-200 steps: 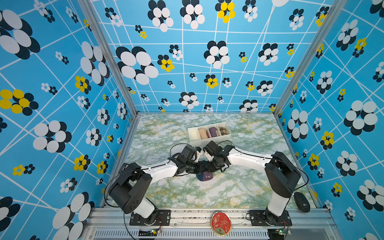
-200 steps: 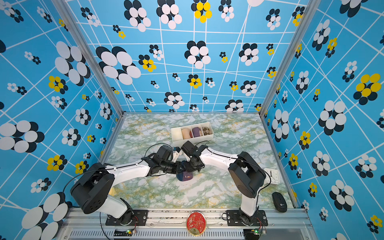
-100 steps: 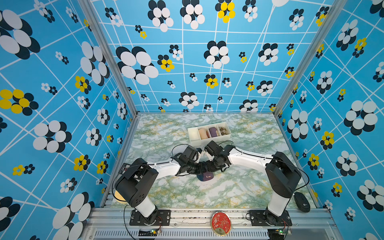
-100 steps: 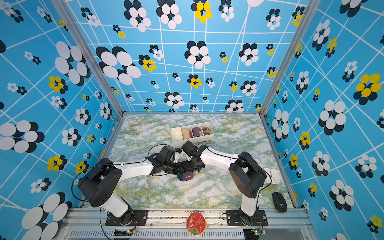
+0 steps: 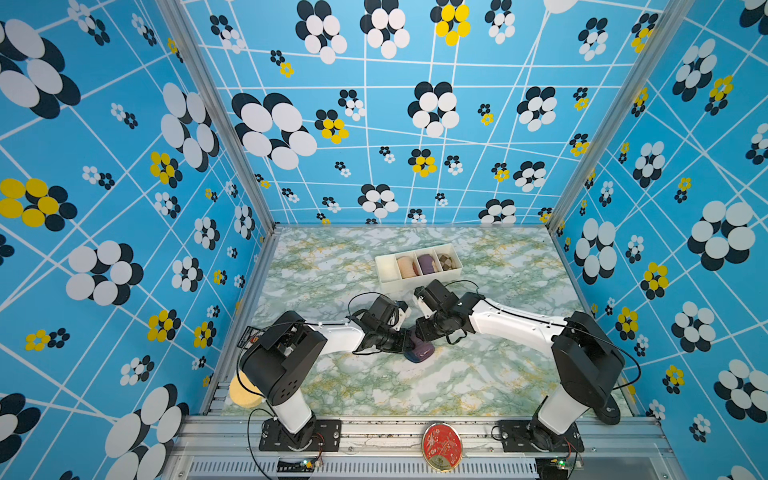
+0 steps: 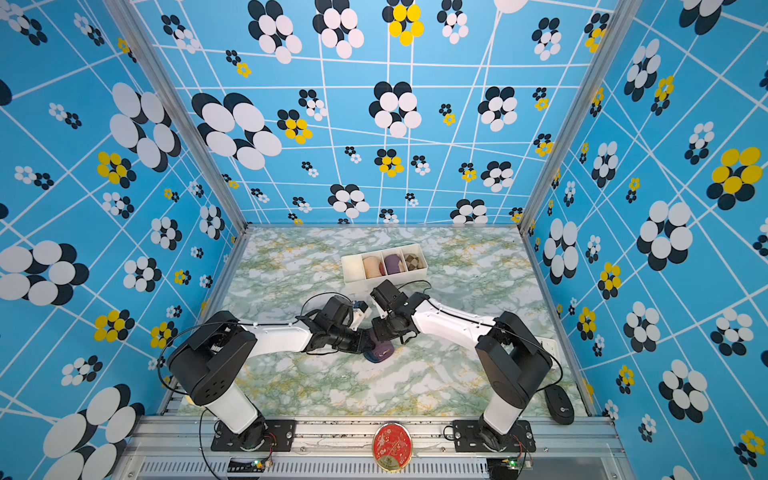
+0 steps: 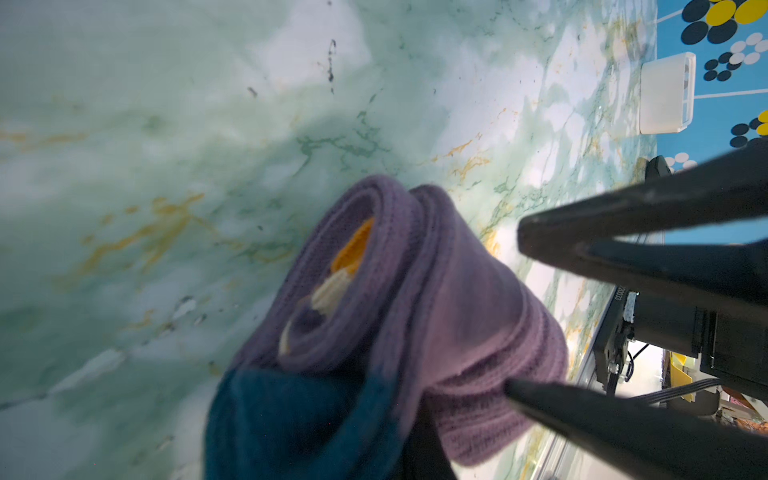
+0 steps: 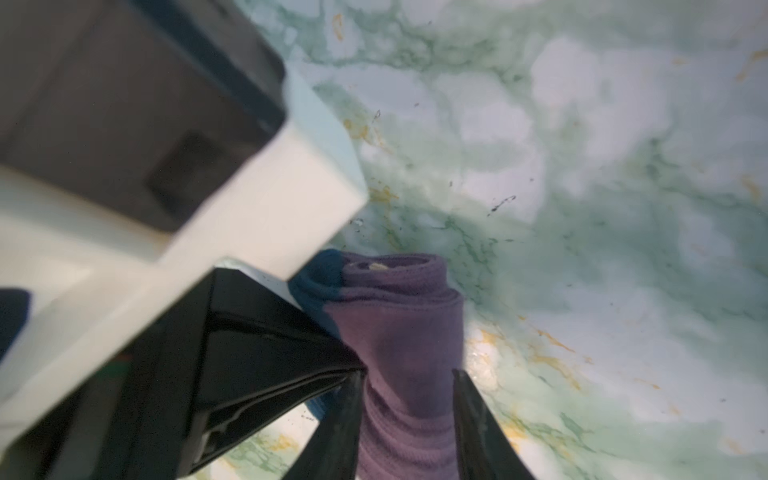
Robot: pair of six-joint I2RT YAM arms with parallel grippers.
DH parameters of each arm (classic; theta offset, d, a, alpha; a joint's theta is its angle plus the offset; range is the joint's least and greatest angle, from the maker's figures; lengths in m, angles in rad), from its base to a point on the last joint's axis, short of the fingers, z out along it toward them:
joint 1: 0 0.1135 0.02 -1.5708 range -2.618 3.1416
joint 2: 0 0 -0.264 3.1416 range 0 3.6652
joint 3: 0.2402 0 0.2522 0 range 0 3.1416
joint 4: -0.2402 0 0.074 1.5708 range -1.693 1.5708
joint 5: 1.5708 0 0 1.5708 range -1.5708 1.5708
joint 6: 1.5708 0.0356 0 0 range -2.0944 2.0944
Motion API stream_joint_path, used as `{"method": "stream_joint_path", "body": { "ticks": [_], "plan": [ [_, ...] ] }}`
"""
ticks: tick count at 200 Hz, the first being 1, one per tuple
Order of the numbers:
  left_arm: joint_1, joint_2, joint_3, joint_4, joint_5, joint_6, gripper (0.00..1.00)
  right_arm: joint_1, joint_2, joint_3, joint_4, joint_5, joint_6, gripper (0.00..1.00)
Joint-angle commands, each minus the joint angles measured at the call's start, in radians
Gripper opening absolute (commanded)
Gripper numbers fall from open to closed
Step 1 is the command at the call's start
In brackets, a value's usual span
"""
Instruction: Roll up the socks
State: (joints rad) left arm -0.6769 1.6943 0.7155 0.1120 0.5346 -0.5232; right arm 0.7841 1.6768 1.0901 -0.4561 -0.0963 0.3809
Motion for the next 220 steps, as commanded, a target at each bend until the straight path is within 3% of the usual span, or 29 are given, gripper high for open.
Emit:
{"method": "stream_joint_path", "body": {
  "ticks": [1, 45, 94, 167, 220],
  "plan": [
    [-0.011, 0.070, -0.018, -0.093, -0.076, 0.003, 0.01, -0.041, -0.029, -0.034, 0.034, -0.041, -0.008, 0.41],
    [-0.010, 0.088, 0.002, -0.109, -0.076, 0.016, 0.01, -0.150, -0.038, -0.131, 0.183, -0.315, -0.022, 0.44],
    [-0.008, 0.108, 0.022, -0.112, -0.073, 0.019, 0.01, -0.178, 0.014, -0.147, 0.215, -0.408, -0.048, 0.46],
    [-0.005, 0.117, 0.036, -0.123, -0.070, 0.030, 0.01, -0.199, 0.029, -0.171, 0.207, -0.352, -0.060, 0.46],
    [-0.001, 0.141, 0.040, -0.112, -0.066, 0.032, 0.01, -0.226, 0.015, -0.186, 0.209, -0.385, -0.068, 0.46]
  ]
}}
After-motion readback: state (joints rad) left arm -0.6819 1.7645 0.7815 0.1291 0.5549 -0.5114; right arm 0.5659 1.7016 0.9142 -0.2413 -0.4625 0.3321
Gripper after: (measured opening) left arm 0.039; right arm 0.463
